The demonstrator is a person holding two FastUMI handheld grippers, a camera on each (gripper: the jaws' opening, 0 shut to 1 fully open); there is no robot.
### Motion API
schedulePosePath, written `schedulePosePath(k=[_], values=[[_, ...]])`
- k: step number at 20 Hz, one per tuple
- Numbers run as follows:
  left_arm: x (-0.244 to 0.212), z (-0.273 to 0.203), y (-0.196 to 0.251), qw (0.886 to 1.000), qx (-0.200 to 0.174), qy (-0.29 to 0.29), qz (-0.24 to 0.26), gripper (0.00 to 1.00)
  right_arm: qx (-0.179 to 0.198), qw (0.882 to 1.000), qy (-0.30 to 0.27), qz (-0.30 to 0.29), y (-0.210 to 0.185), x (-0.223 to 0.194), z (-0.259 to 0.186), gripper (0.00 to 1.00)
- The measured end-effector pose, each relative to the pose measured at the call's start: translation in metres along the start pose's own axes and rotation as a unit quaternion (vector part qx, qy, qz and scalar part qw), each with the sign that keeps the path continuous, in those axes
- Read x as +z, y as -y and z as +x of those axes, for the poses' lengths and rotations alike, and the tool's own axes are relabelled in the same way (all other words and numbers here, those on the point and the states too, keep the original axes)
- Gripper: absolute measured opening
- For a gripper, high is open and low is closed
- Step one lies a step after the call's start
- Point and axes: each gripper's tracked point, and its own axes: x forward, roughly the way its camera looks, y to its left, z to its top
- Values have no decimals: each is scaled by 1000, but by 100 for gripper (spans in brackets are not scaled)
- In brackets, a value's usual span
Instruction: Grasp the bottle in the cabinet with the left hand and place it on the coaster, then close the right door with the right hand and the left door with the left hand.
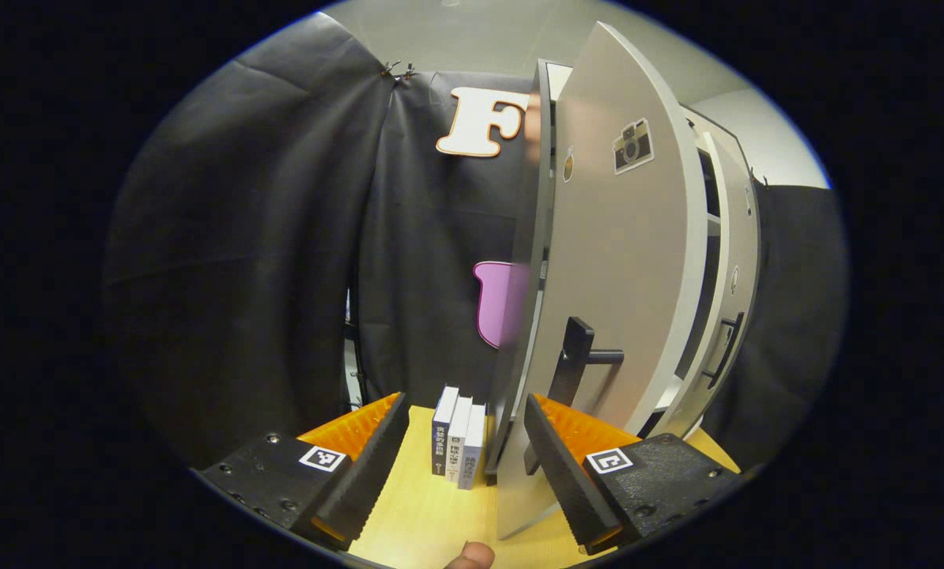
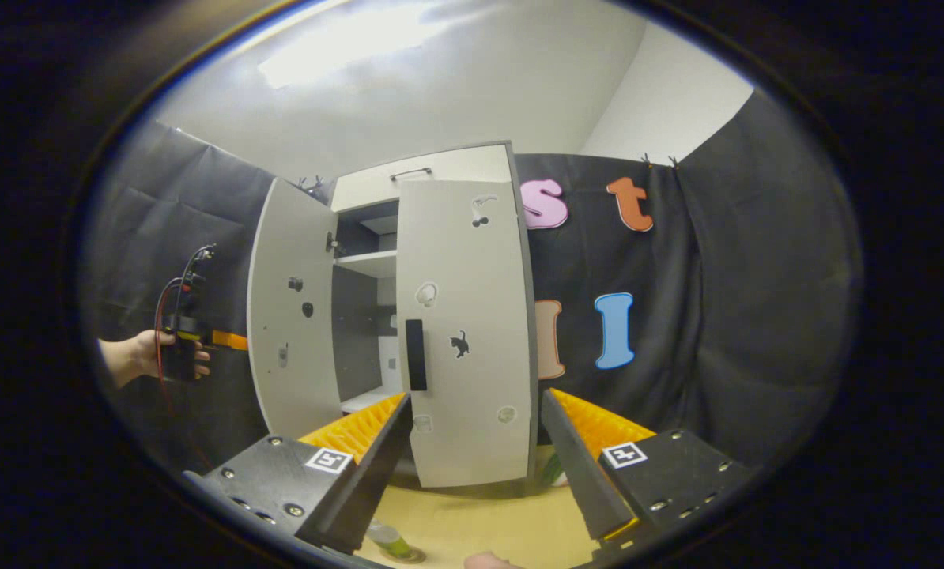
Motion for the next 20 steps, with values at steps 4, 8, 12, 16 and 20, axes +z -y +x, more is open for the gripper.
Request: schedulePosePath(k=[4,8,12,16,20], values=[[0,-2,22,999,-27,18,22,94,10,1000,-6,0,-11,-5,3,99],[-2,-4,46,998,-47,24,26,94,12,1000,-21,-3,-16,-17,6,99],[-4,-1,66,997,-67,28,13,93,10,1000,-25,-6,-17,-19,10,99],[-1,2,71,998,-55,33,25,94,4,1000,-22,-16,-12,-18,7,99],[-2,6,79,996,-71,38,25,93,3,1000,-20,-14,-14,-22,7,99]])
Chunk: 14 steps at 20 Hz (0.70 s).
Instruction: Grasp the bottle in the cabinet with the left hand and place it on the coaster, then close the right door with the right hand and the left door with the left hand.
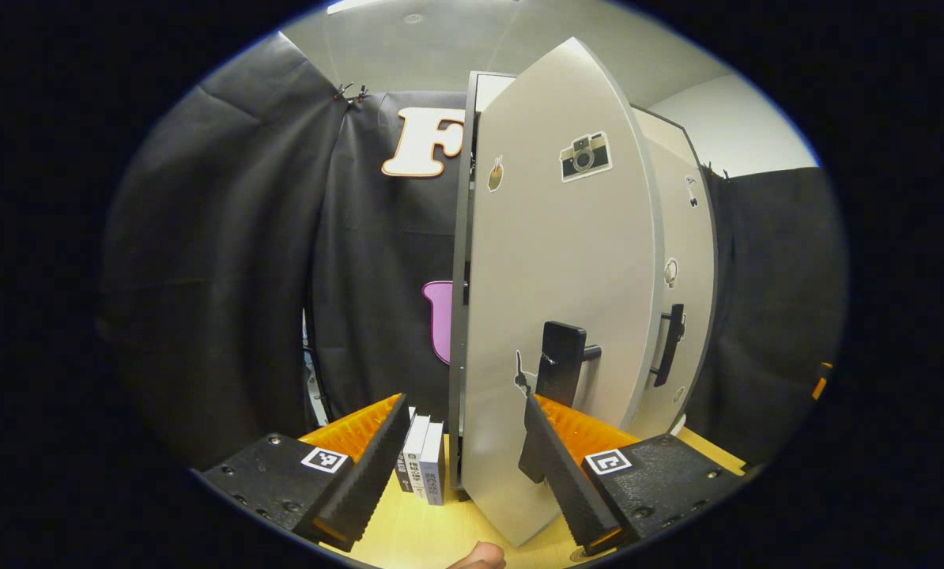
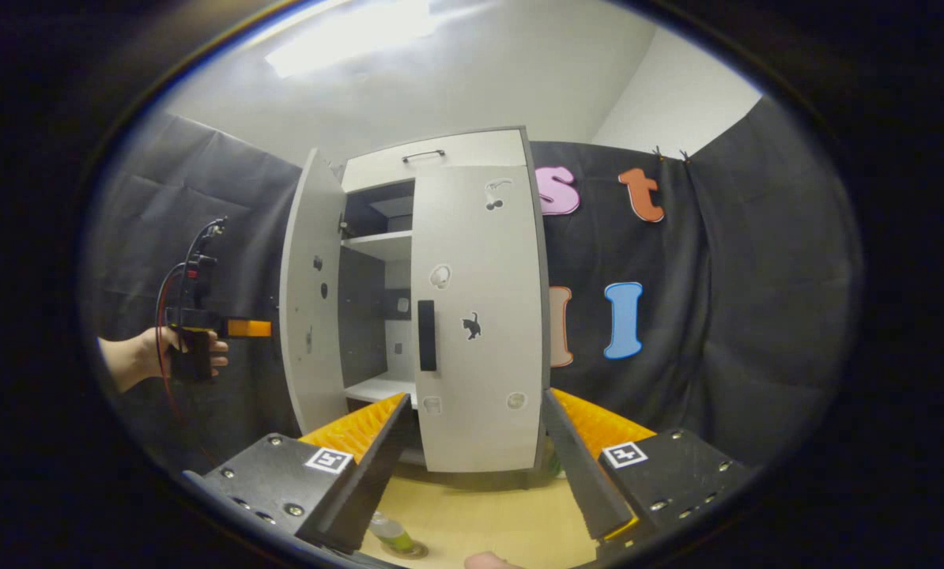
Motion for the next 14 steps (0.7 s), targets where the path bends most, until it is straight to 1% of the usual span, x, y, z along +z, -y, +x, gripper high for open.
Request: schedulePosePath(k=[4,5,7,8,9,11,12,13,14], values=[[-3,8,22,1000,-25,2,-17,93,-17,1000,-9,-3,2,-4,3,99],[-2,13,31,999,-35,4,-20,88,-19,1000,-10,-6,1,-4,4,99],[-2,24,51,998,-57,8,-15,88,-32,999,-17,-10,3,-8,2,99],[-4,29,62,998,-66,7,-11,94,-37,999,-22,-9,4,-9,3,99],[-8,32,69,998,-67,4,-5,94,-41,999,-24,-9,3,-11,3,99],[-8,37,72,999,-50,10,11,96,-49,999,-18,-12,2,-7,7,99],[-10,36,73,999,-40,12,20,96,-46,999,-9,-12,-1,-3,8,99],[-10,35,75,999,-34,18,25,93,-39,999,-1,-8,-7,-2,12,99],[-10,34,77,999,-34,25,27,93,-34,999,4,-1,-12,0,16,99]])
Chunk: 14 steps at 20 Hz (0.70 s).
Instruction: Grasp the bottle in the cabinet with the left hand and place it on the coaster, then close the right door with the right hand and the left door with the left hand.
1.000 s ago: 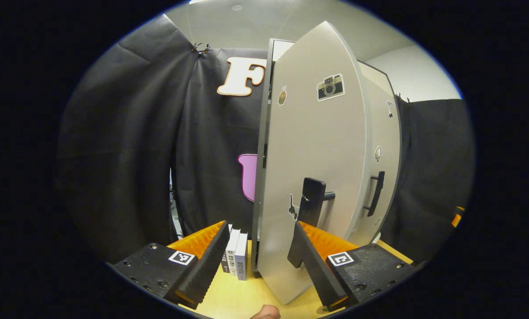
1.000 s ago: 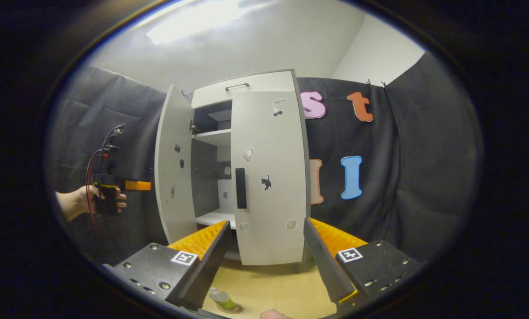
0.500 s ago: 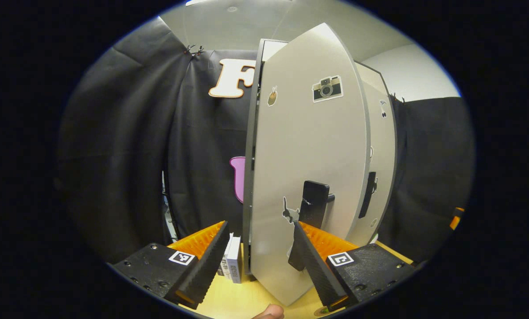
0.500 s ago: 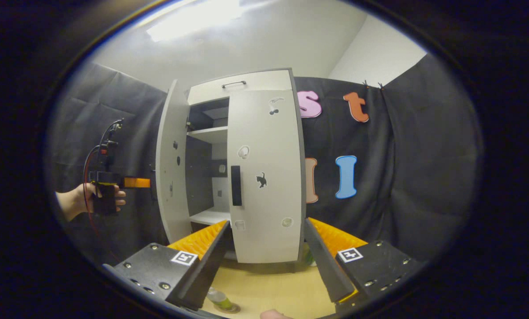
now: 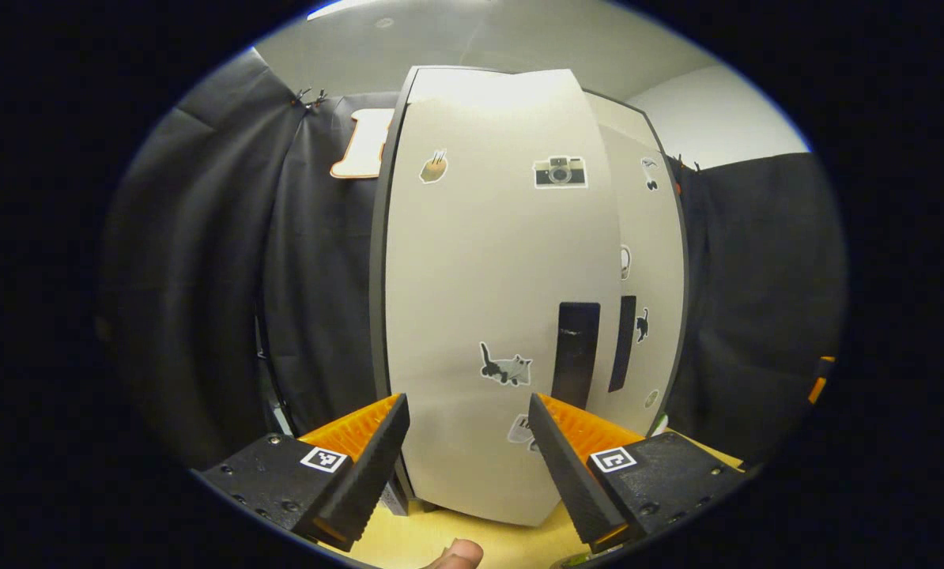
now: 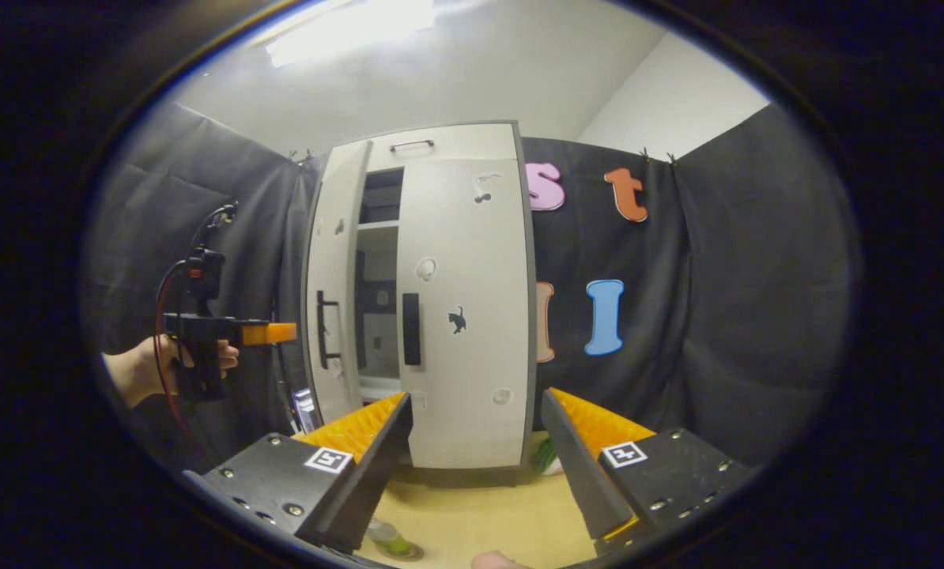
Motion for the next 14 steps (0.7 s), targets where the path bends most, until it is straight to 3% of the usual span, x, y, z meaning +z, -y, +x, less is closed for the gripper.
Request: schedulePosePath(k=[5,8,14], values=[[-19,-14,5,1000,-1,-11,-14,96,-38,999,-9,-6,-3,-7,23,94],[-36,-25,1,999,5,-27,-24,93,-49,999,-22,-6,-11,-16,37,99],[-60,-59,-13,997,27,-56,-41,97,-43,998,-37,-1,-36,-19,53,99]])
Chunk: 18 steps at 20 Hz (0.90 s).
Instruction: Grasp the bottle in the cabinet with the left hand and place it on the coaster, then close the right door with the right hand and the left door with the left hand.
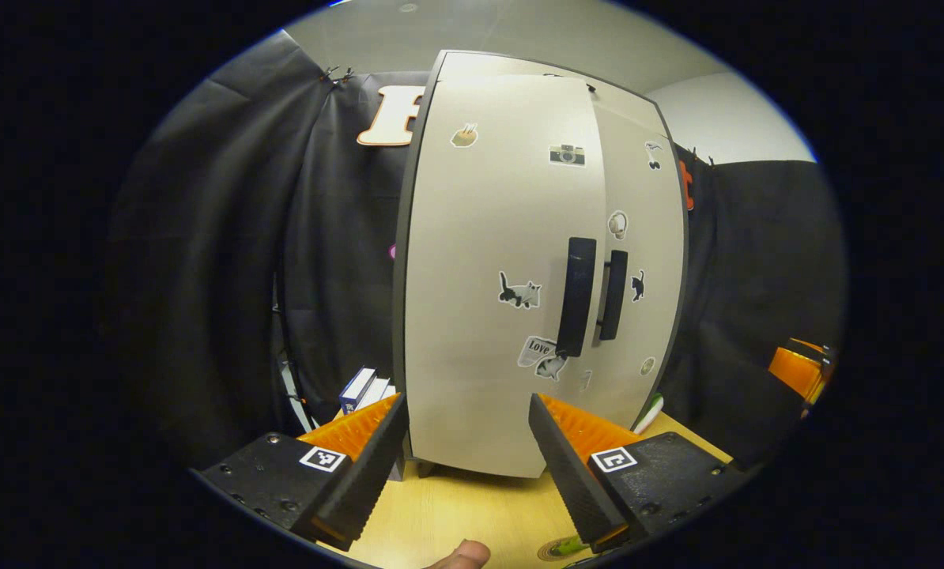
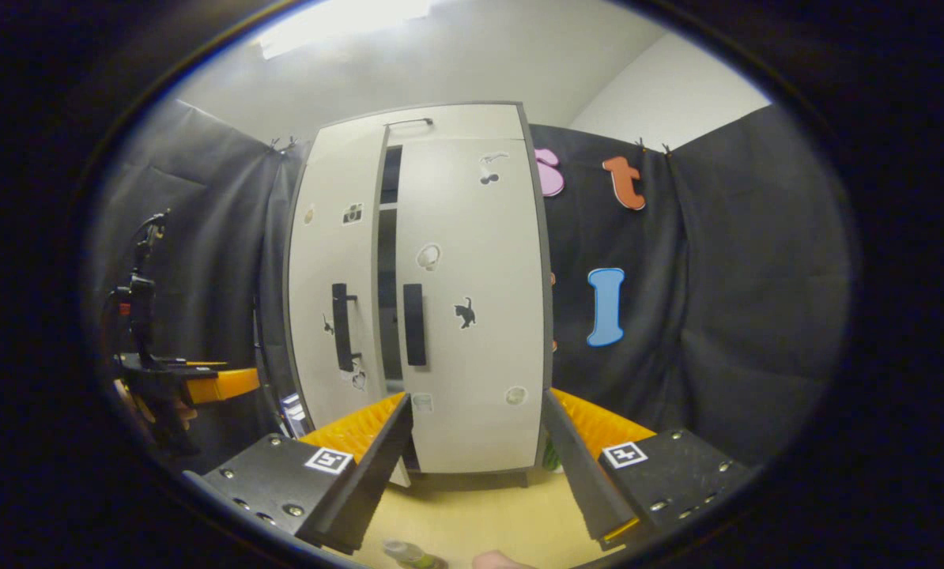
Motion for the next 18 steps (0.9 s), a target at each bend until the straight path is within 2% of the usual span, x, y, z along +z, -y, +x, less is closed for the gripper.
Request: schedulePosePath(k=[4,11,12,13,15,18], values=[[14,-26,-4,1000,16,18,1,96,12,1000,-2,-12,-15,12,1,99],[26,-84,11,997,49,37,38,96,28,999,-22,-5,-26,17,-23,99],[26,-92,16,997,51,38,40,97,31,999,-23,-4,-26,17,-31,99],[25,-99,23,997,51,37,45,93,34,999,-24,-5,-26,18,-37,99],[25,-112,37,996,48,39,58,96,35,999,-21,-6,-18,21,-50,99],[28,-129,55,996,43,43,65,96,41,999,-18,-6,-7,25,-66,99]])
